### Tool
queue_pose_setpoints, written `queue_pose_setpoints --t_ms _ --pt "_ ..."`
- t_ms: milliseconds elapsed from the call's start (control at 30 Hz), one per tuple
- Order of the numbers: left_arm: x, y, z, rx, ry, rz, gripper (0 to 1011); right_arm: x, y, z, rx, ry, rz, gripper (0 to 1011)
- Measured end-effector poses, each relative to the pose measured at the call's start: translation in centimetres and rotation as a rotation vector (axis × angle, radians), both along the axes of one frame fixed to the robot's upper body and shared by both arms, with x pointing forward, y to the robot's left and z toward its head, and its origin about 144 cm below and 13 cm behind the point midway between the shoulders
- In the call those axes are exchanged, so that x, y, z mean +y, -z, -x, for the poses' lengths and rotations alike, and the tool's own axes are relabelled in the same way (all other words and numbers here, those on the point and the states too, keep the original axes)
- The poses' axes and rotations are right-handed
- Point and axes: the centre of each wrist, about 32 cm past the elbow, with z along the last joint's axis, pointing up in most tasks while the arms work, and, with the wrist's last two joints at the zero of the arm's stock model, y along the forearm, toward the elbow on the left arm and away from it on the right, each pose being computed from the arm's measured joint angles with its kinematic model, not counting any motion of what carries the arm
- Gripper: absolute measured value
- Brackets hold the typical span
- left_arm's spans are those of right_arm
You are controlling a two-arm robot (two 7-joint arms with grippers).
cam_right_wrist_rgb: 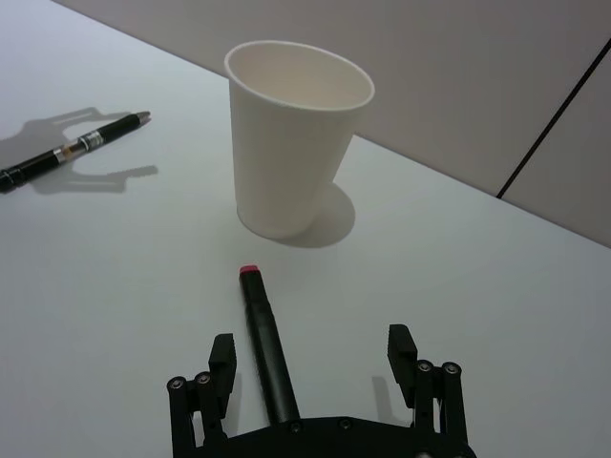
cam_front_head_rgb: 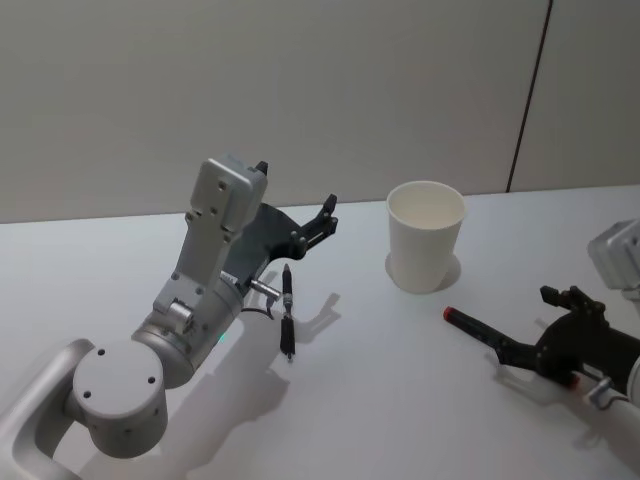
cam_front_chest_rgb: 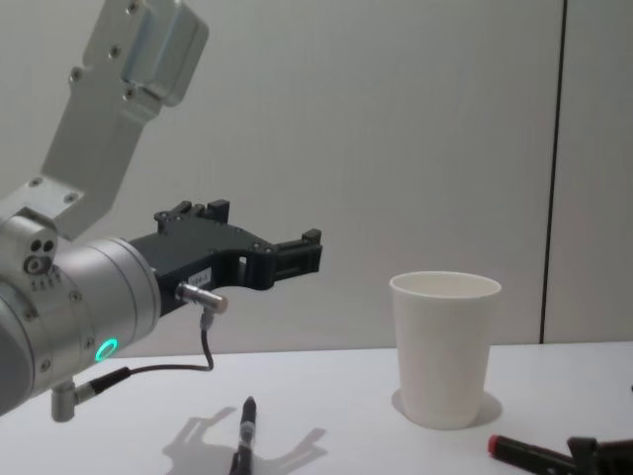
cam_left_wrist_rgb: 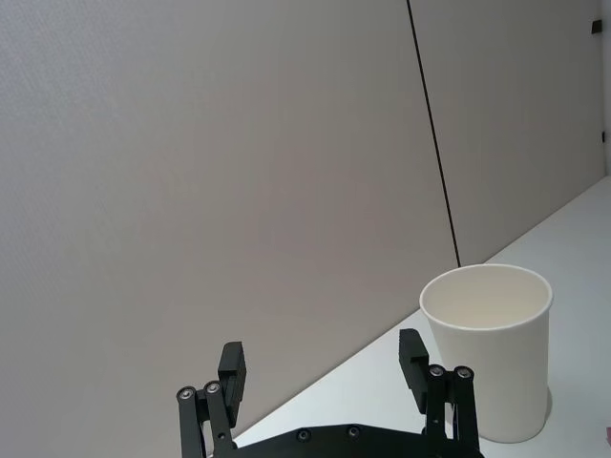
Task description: Place the pen into the pen holder.
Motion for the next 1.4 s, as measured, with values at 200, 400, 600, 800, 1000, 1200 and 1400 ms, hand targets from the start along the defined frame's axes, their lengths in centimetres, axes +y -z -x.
queue_pose_setpoints --t_ms 200,400,600,800,1000,1200,1400 --pt "0.0 0.0 0.0 0.000 0.000 0.000 1001 0.1 0.3 -0.4 0.027 -0.008 0.021 1001" --pt "0.0 0.0 0.0 0.000 0.000 0.000 1001 0.4 0.6 -0.9 0.046 -0.018 0.032 1002" --pt "0.0 0.0 0.0 0.000 0.000 0.000 1001 0.8 1.0 -1.4 0.063 -0.031 0.037 1001" --pt "0.0 0.0 0.0 0.000 0.000 0.000 1001 1.1 1.2 -1.7 0.072 -0.036 0.037 1001" --pt "0.0 0.0 0.0 0.000 0.000 0.000 1001 1.3 1.4 -1.8 0.083 -0.034 0.030 1002" --pt "0.0 0.0 0.0 0.000 0.000 0.000 1001 1.4 1.6 -1.7 0.096 -0.026 0.010 1002" --pt "0.0 0.0 0.0 0.000 0.000 0.000 1001 1.5 2.0 -1.6 0.118 -0.014 -0.025 1000"
